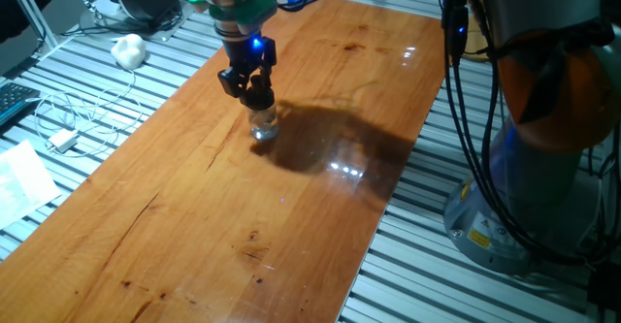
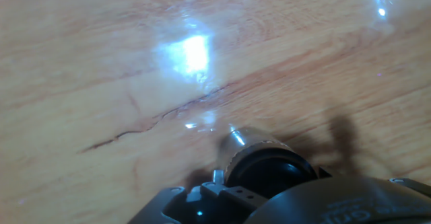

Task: Screw the lid onto the jar

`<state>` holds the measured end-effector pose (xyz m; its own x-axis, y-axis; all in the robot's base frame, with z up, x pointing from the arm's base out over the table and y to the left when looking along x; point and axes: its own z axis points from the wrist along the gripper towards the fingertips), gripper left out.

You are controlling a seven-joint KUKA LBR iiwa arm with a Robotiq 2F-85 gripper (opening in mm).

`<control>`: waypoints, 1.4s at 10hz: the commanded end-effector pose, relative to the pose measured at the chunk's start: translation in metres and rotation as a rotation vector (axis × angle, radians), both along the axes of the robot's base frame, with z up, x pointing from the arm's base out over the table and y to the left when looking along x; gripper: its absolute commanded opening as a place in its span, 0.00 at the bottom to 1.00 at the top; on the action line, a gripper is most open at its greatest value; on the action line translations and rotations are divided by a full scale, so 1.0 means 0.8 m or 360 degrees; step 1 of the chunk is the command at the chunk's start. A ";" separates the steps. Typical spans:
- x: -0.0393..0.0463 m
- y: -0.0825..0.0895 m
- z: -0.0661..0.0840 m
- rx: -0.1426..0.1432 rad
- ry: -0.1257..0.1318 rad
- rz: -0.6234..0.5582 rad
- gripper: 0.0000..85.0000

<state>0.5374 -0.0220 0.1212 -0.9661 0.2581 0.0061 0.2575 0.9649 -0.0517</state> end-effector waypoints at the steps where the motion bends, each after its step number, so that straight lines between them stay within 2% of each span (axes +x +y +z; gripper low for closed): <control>1: -0.001 -0.001 -0.001 0.0001 0.0001 -0.0036 0.40; 5: -0.001 0.000 -0.001 0.0031 0.0019 -0.0162 0.40; 8: -0.001 0.001 0.000 0.0033 0.0015 -0.0193 0.40; 9: -0.001 0.001 0.000 0.0033 0.0013 -0.0198 0.60; 12: 0.000 0.002 0.000 0.0027 0.0012 -0.0217 0.60; 13: 0.000 0.002 0.001 0.0028 0.0009 -0.0220 0.80; 14: 0.001 0.002 0.001 0.0023 0.0004 -0.0222 0.80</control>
<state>0.5378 -0.0201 0.1218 -0.9209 0.3896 0.0134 0.3888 0.9205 -0.0389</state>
